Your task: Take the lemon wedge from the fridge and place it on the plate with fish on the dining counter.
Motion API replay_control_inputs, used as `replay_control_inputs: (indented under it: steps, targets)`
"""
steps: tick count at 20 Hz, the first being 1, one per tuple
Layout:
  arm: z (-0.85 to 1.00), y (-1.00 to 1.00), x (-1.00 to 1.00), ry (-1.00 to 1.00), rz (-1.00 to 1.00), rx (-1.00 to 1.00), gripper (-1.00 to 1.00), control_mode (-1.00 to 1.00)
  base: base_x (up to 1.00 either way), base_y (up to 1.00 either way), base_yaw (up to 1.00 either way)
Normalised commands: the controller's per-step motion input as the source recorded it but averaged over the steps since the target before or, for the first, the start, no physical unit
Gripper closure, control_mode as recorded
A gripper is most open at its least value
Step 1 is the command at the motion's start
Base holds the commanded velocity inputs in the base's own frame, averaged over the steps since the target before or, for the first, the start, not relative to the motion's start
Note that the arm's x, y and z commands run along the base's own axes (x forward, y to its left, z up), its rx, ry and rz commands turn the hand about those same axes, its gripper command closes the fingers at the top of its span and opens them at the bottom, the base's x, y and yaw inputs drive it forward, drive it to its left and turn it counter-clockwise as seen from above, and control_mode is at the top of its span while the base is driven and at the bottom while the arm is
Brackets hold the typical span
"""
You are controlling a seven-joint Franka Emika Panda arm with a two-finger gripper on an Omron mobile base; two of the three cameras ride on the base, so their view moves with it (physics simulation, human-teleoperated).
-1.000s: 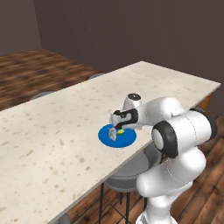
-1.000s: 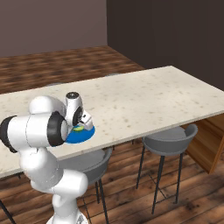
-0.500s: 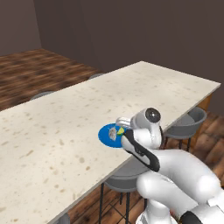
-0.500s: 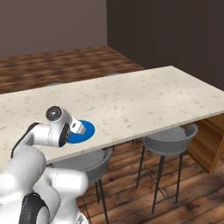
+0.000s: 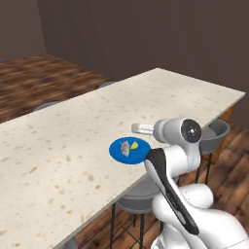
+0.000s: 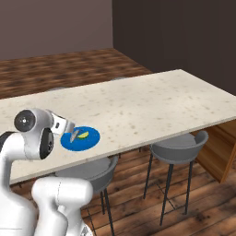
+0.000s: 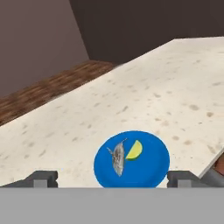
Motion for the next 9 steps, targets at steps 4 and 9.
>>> replay_control_inputs:
  steps: [4, 9]
  targets:
    - [0.47, 0.58, -1.00, -0.54, 0.03, 0.00, -1.00, -1.00, 0.00, 0.00, 0.00]
    - [0.31, 0.90, -0.94, -0.14, 0.30, 0.00, -1.00, -1.00, 0.00, 0.00, 0.00]
